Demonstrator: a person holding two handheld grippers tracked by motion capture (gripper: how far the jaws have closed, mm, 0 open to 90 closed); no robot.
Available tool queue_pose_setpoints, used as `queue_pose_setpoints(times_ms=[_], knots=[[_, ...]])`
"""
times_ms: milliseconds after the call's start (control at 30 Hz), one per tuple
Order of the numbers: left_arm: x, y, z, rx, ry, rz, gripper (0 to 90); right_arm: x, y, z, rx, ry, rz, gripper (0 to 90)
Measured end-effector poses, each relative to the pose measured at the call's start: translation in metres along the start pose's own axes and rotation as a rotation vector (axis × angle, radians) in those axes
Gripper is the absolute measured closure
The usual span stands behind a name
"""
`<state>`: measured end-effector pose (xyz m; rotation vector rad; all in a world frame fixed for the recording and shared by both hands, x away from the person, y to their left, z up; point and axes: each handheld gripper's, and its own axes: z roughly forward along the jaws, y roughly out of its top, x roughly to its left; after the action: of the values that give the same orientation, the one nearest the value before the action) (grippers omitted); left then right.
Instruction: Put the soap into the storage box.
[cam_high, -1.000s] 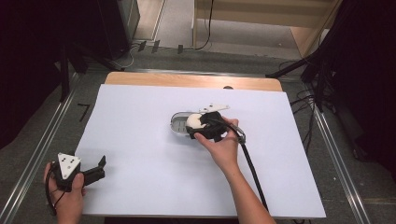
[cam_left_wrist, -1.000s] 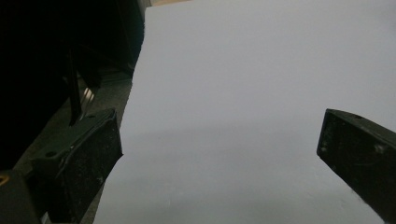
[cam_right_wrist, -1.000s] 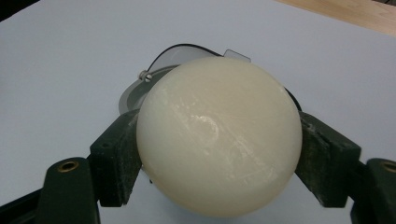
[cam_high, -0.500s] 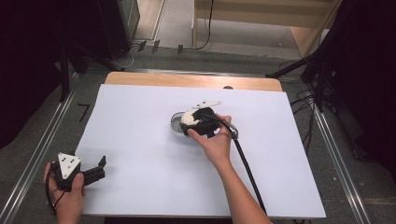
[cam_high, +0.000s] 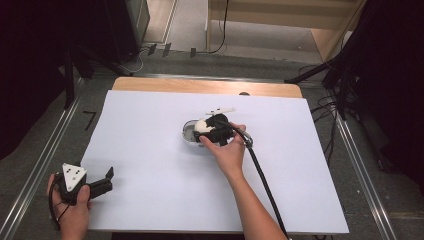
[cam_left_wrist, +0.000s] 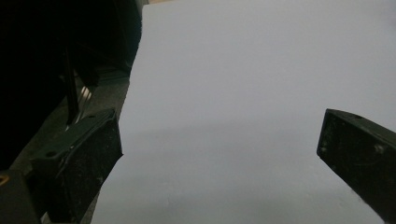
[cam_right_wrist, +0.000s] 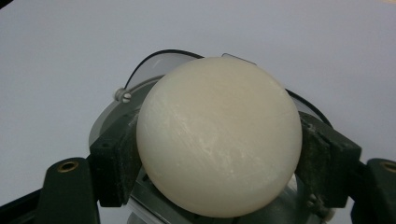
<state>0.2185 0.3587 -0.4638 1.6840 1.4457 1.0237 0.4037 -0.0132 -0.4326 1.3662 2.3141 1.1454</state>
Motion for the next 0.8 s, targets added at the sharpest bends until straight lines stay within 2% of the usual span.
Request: queue_pose_setpoints(times_ms=[133,300,367,433,633,800], knots=[[0.000,0.000,0.000,0.000,0.000,0.000,0.4,-0.001,-0.001,0.002,0.011,0.014,0.030,24.7],[0.000,0.000,0.000,0.002,0.000,0.001,0.5,-0.001,-0.002,0.005,0.021,0.011,0.030,24.6],[0.000,0.000,0.000,0.004,-0.001,0.001,0.5,0.000,-0.002,0.005,0.017,-0.006,0.036,24.2],[0.000,0.000,0.000,0.005,-0.001,0.001,0.5,-0.001,-0.001,0.003,0.003,0.012,0.054,24.5],[0.000,0.000,0.000,0.007,-0.002,0.000,0.5,-0.003,0.003,-0.007,-0.029,0.018,0.078,25.4],[0.000,0.000,0.000,0.007,-0.002,0.000,0.5,-0.003,0.003,-0.011,-0.038,0.015,0.070,25.2]])
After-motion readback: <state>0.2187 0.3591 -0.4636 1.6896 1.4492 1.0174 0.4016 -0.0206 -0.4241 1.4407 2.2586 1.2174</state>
